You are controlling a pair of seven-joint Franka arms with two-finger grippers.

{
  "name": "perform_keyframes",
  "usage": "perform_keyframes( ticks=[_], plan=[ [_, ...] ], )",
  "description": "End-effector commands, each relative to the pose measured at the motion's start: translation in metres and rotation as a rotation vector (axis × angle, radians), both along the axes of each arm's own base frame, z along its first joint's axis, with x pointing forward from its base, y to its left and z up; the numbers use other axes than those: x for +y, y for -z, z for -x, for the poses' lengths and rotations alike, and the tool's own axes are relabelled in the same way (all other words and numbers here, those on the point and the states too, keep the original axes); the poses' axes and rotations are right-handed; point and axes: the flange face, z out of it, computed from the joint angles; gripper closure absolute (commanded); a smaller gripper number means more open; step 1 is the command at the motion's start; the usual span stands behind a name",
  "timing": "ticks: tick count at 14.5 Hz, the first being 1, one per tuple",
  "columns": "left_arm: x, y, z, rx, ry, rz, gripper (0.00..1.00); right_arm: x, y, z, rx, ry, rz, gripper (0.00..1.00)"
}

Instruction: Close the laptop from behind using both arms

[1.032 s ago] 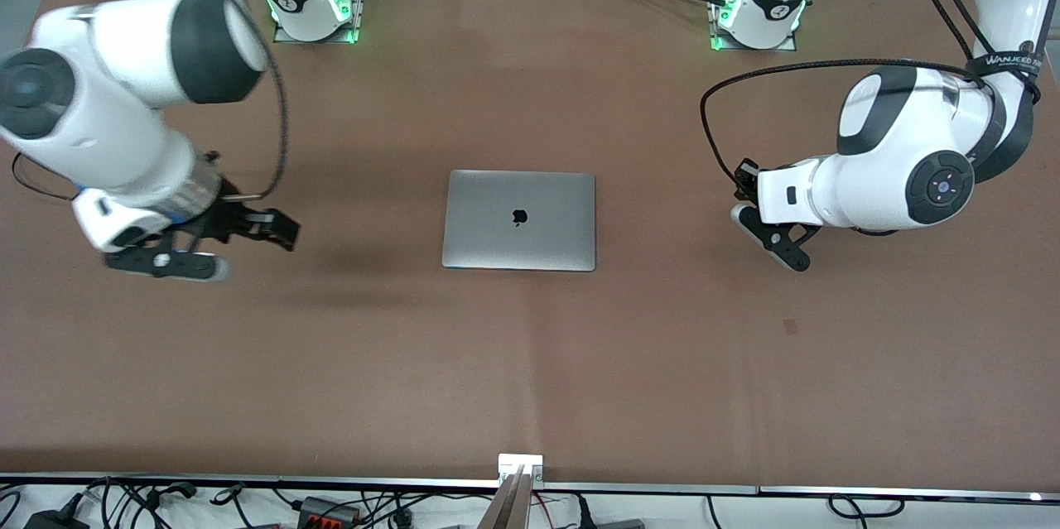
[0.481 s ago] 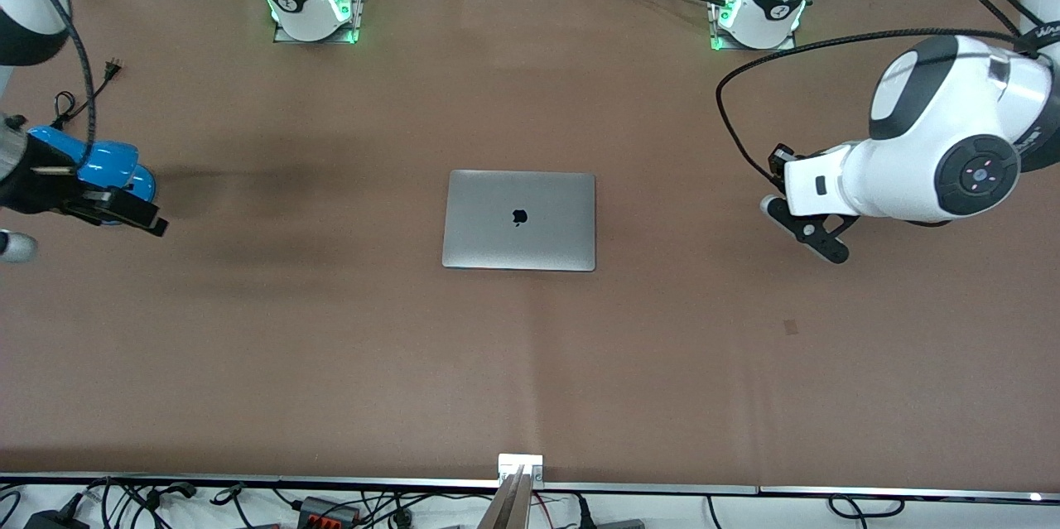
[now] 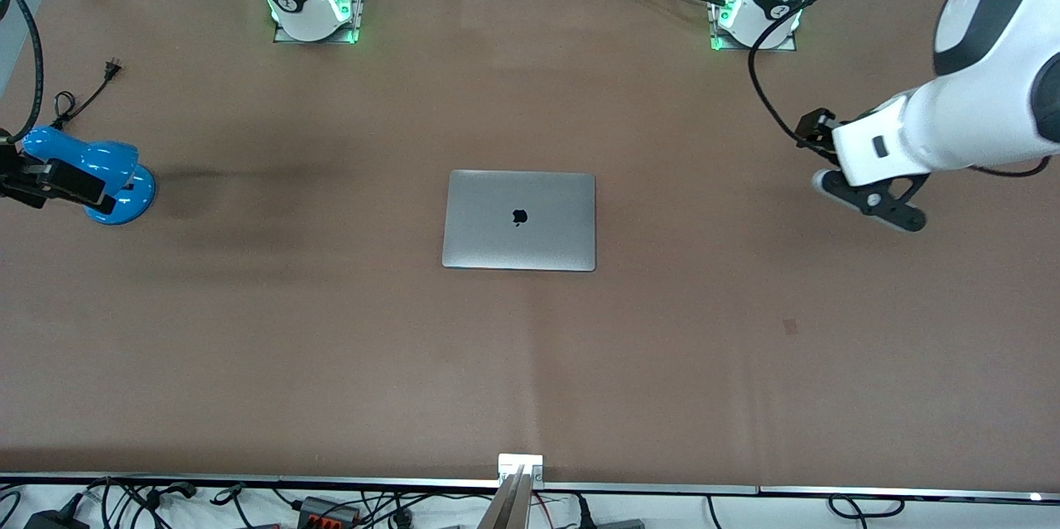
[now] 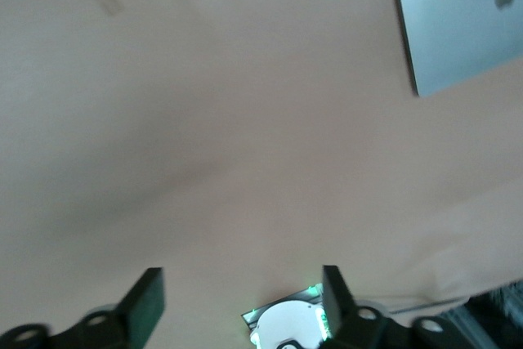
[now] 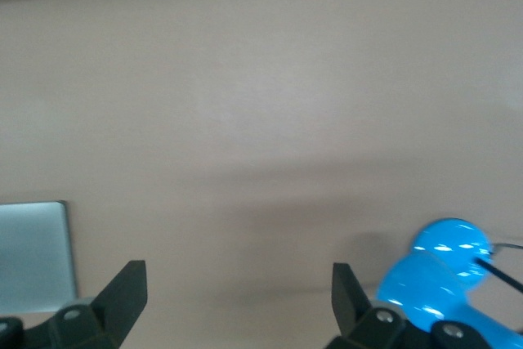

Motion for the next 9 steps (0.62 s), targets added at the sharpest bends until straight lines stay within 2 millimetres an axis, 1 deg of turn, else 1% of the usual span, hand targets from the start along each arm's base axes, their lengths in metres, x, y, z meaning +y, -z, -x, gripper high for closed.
perform_keyframes(
  ticks=[1,2,4,5,6,7,8,9],
  plan=[
    [0.028,-0.035,0.008,-0.074,-0.125,-0.081,0.0,0.015,-0.005,0.025,0.019,-0.043,0.043,0.0],
    [0.04,-0.045,0.009,-0.116,-0.159,-0.095,0.0,0.015,-0.002,0.032,0.027,-0.042,0.041,0.0],
    [0.049,-0.048,0.014,-0.176,-0.208,-0.099,0.0,0.014,0.006,0.046,0.046,-0.038,0.026,0.0],
    [0.063,-0.05,0.022,-0.229,-0.256,-0.098,0.0,0.014,0.007,0.053,0.051,-0.038,0.025,0.0],
    [0.07,-0.051,0.033,-0.268,-0.282,-0.083,0.0,0.015,0.005,0.058,0.042,-0.04,0.025,0.0],
    [0.072,-0.052,0.039,-0.301,-0.289,-0.076,0.0,0.014,0.006,0.063,0.036,-0.045,0.024,0.0],
    [0.07,-0.05,0.04,-0.337,-0.285,-0.068,0.0,0.014,0.01,0.068,0.033,-0.05,0.023,0.0],
    [0.064,-0.047,0.034,-0.385,-0.271,-0.054,0.0,0.013,0.011,0.072,0.025,-0.049,0.022,0.0]
  ],
)
